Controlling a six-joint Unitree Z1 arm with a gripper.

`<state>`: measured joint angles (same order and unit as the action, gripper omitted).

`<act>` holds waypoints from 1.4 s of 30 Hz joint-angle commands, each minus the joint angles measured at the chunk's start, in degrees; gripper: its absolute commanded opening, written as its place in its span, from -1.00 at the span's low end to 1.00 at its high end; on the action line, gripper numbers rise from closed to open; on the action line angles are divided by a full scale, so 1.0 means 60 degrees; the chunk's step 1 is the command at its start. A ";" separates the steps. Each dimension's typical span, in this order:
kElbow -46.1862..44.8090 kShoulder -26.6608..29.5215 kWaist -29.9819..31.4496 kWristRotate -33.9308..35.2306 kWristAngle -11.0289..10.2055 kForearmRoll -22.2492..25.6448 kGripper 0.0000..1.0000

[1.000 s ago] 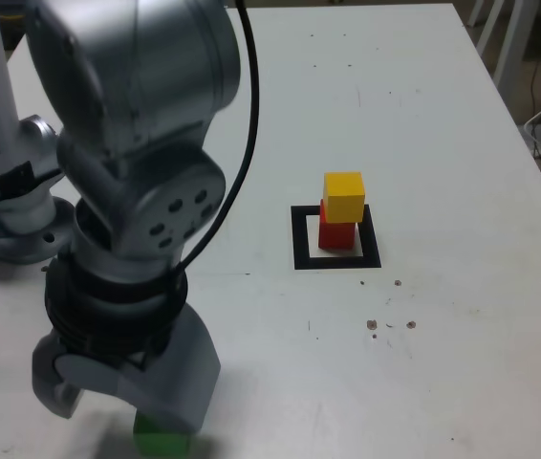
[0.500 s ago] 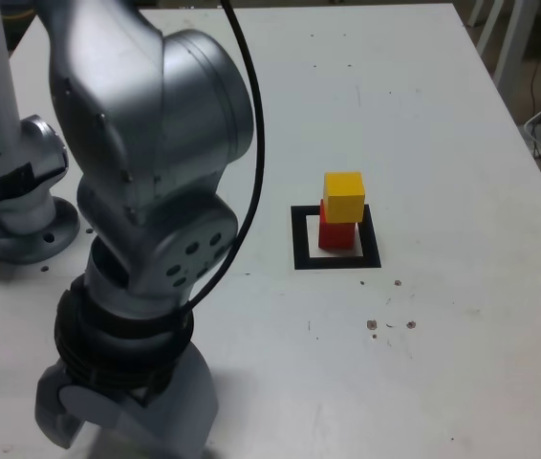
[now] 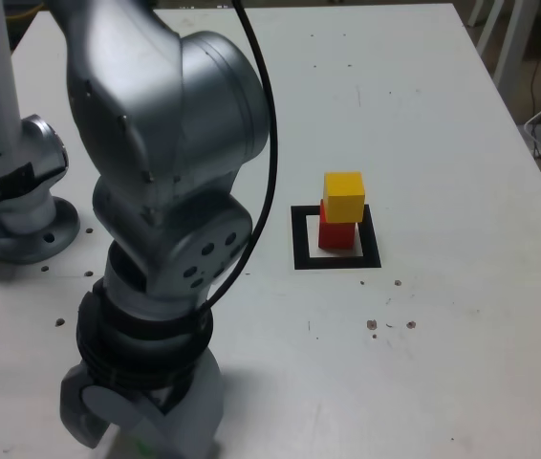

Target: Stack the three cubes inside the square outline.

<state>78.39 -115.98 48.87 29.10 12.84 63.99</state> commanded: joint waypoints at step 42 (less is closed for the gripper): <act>0.1182 0.0624 -0.1461 -0.0854 -0.1506 0.2424 -0.45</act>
<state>84.77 -112.86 40.92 24.60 4.15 77.46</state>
